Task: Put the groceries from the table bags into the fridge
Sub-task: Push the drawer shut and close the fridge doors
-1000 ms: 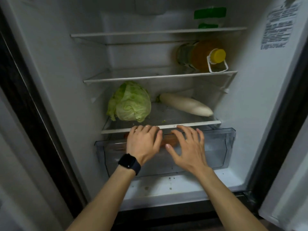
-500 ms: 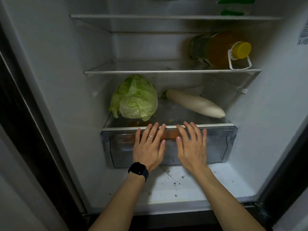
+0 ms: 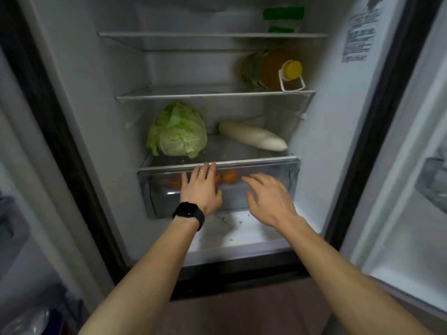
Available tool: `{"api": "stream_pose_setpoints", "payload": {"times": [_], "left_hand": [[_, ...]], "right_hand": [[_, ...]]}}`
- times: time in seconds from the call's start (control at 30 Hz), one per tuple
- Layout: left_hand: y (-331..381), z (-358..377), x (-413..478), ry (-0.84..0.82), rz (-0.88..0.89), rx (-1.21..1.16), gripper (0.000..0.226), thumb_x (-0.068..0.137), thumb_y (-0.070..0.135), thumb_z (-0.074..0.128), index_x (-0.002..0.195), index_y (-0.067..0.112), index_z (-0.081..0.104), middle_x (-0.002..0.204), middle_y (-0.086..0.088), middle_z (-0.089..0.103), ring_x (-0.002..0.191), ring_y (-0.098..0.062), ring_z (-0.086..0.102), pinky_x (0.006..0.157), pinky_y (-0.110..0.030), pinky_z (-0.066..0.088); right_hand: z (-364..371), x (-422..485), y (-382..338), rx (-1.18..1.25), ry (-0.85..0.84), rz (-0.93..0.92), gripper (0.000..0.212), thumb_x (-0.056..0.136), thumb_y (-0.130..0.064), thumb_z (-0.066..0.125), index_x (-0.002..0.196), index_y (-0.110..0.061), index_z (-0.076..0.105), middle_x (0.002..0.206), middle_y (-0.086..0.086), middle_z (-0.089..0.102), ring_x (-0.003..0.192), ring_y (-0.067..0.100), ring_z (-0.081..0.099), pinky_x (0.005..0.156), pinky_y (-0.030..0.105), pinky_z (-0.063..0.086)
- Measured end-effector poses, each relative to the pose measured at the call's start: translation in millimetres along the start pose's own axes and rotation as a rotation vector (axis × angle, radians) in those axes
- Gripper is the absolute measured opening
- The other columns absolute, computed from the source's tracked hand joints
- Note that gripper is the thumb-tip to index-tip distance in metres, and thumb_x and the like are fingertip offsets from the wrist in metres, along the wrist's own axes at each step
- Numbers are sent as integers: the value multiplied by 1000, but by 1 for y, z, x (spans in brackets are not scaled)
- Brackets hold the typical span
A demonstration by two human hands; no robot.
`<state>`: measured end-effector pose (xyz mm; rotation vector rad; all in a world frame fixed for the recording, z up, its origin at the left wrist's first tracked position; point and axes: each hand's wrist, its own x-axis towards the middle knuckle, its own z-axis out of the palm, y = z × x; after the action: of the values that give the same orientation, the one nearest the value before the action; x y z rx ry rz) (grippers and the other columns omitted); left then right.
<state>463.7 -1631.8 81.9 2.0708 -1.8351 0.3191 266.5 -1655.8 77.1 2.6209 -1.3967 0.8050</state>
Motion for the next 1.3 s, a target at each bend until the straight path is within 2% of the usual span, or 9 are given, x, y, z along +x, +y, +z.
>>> {"api": "stream_pose_setpoints", "payload": {"times": [0.2, 0.33, 0.57, 0.67, 0.9, 1.0, 1.07, 1.2, 1.3], "left_hand": [[64, -10, -114, 50, 47, -174, 54, 87, 41, 46, 138, 25, 53, 143, -2, 54, 136, -24, 40, 112, -42, 31], [117, 1, -201, -20, 78, -236, 47, 92, 38, 52, 139, 30, 53, 143, 2, 53, 135, -22, 41, 111, -39, 32], [207, -13, -272, -57, 201, -311, 49, 92, 34, 56, 141, 31, 51, 146, 2, 50, 135, -20, 41, 114, -38, 32], [245, -39, -269, 35, 276, -365, 51, 92, 34, 58, 142, 32, 50, 149, 1, 46, 134, -20, 42, 109, -39, 39], [333, -119, -223, 338, 497, -440, 62, 91, 43, 56, 149, 29, 39, 162, -4, 23, 143, -24, 31, 115, -45, 31], [365, -141, -202, 393, 549, -431, 65, 91, 49, 53, 151, 32, 33, 163, 0, 18, 147, -23, 24, 118, -52, 26], [383, -145, -188, 380, 581, -406, 65, 93, 51, 51, 153, 33, 30, 163, 1, 17, 148, -23, 22, 120, -52, 19], [408, -133, -169, 340, 588, -269, 60, 98, 55, 40, 153, 36, 27, 163, 0, 21, 150, -22, 18, 120, -47, 2], [414, -124, -166, 402, 568, -260, 50, 101, 50, 41, 149, 37, 38, 156, -1, 38, 146, -23, 30, 120, -50, 8]], "right_hand": [[-47, -151, 8, 281, -61, 119, 38, 103, -44, 41, 134, -33, 60, 138, -15, 57, 132, 10, 44, 111, 31, 36], [-78, -259, 26, 367, -35, 169, 37, 102, -47, 41, 131, -36, 62, 134, -21, 58, 128, 1, 46, 106, 19, 31], [-142, -371, 74, 317, 49, 293, 35, 100, -43, 47, 128, -32, 66, 133, -12, 61, 128, 8, 49, 109, 20, 31], [-181, -381, 101, 306, 193, 348, 29, 100, -29, 56, 127, -24, 66, 132, -7, 62, 125, 11, 52, 106, 13, 28], [-245, -359, 180, 432, 508, 616, 46, 98, -43, 49, 139, -22, 52, 140, 3, 55, 129, 21, 52, 108, 39, 41], [-264, -340, 202, 601, 573, 704, 40, 104, -34, 49, 141, -19, 50, 139, 3, 56, 123, 13, 53, 101, 27, 38], [-273, -327, 211, 701, 576, 749, 41, 105, -32, 45, 143, -16, 48, 138, 2, 54, 121, 8, 49, 102, 23, 36], [-278, -305, 223, 876, 473, 806, 53, 109, -38, 30, 156, -14, 27, 160, 1, 31, 149, 18, 27, 121, 32, 19], [-265, -294, 215, 892, 356, 832, 58, 109, -44, 22, 159, -17, 16, 165, -2, 18, 152, 16, 17, 119, 29, 13]]}}
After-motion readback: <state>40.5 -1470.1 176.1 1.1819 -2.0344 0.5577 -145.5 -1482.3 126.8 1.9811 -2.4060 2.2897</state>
